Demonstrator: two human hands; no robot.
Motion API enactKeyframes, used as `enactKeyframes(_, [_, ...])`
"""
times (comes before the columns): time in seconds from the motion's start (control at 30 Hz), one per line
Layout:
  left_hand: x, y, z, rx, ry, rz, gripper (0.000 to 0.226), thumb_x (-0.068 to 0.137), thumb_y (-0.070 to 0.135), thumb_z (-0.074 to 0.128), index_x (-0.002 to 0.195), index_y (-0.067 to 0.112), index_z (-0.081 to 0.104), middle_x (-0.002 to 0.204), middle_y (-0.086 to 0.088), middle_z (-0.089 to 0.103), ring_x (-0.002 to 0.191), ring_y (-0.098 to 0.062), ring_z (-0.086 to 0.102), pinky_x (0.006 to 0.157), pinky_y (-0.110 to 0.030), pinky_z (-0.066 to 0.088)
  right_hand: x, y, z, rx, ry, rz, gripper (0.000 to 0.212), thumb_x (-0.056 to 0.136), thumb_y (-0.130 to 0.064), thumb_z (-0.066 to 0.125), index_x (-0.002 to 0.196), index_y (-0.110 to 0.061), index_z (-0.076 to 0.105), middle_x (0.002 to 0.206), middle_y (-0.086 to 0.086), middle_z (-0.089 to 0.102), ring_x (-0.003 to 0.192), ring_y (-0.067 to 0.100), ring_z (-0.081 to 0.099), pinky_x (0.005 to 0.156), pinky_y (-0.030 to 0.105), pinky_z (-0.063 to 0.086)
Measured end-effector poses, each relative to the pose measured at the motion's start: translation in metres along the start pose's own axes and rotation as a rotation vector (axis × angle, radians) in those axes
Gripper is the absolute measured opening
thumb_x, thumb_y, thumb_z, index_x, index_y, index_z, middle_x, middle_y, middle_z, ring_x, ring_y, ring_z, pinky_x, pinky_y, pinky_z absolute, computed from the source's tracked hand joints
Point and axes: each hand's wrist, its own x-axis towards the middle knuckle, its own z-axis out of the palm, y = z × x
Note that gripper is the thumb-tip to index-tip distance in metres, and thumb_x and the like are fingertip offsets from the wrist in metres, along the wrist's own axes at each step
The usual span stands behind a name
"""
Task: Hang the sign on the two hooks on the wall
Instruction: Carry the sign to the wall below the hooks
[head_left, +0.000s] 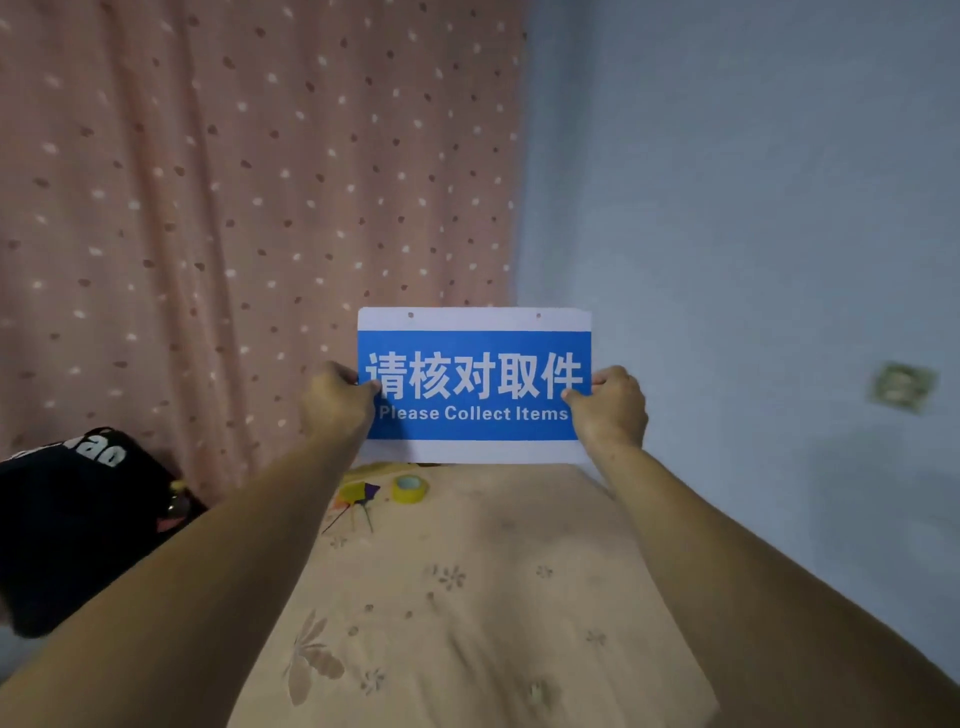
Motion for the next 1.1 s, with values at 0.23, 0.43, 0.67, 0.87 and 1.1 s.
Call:
enactKeyframes(0.23, [-0.067, 0.064, 0.143, -0.058, -0.238, 0.111, 0.022, 0.085, 0.025, 0.076, 0.093, 0.013, 0.059, 0.088, -0.007, 0.066, 0.081, -0.028, 0.063, 0.07, -0.04, 0.052, 0.035, 0.085, -0.139, -0.14, 0.218, 0.108, 0.026, 0.089, -0.03, 0.073, 0.1, -0.013, 0.057, 0.106, 0.004, 0.062, 0.08, 0.019, 0.059, 0.051, 0.022, 0.035])
enactKeyframes(0.43, [-0.147, 0.13, 0.264, -0.141, -0.404, 0.173, 0.023, 0.084, 0.024, 0.077, 0.093, 0.01, 0.062, 0.09, -0.005, 0.065, 0.079, -0.027, 0.059, 0.067, -0.034, 0.042, 0.067, 0.149, -0.261, -0.211, 0.4, 0.181, 0.025, 0.086, -0.03, 0.075, 0.096, -0.016, 0.056, 0.107, 0.007, 0.065, 0.082, 0.021, 0.063, 0.056, 0.026, 0.041])
enactKeyframes(0.67, [-0.232, 0.202, 0.381, -0.242, -0.574, 0.195, 0.024, 0.085, 0.026, 0.077, 0.098, 0.011, 0.062, 0.097, -0.007, 0.066, 0.086, -0.027, 0.063, 0.075, -0.04, 0.053, 0.095, 0.202, -0.379, -0.279, 0.574, 0.217, 0.027, 0.087, -0.03, 0.074, 0.097, -0.015, 0.055, 0.105, 0.006, 0.064, 0.081, 0.02, 0.064, 0.056, 0.026, 0.043])
enactKeyframes(0.87, [-0.286, 0.252, 0.453, -0.305, -0.669, 0.242, 0.024, 0.085, 0.025, 0.076, 0.097, 0.01, 0.062, 0.096, -0.006, 0.066, 0.084, -0.026, 0.061, 0.07, -0.037, 0.047, 0.111, 0.238, -0.446, -0.332, 0.699, 0.263, 0.026, 0.087, -0.028, 0.073, 0.098, -0.017, 0.053, 0.107, 0.004, 0.061, 0.084, 0.019, 0.06, 0.068, 0.032, 0.045])
enactKeyframes(1.1, [-0.328, 0.305, 0.539, -0.358, -0.794, 0.291, 0.025, 0.087, 0.026, 0.076, 0.1, 0.01, 0.062, 0.097, -0.006, 0.066, 0.083, -0.023, 0.059, 0.07, -0.035, 0.045, 0.142, 0.275, -0.496, -0.357, 0.842, 0.302, 0.028, 0.089, -0.028, 0.073, 0.102, -0.018, 0.051, 0.105, 0.0, 0.054, 0.087, 0.015, 0.056, 0.071, 0.029, 0.043])
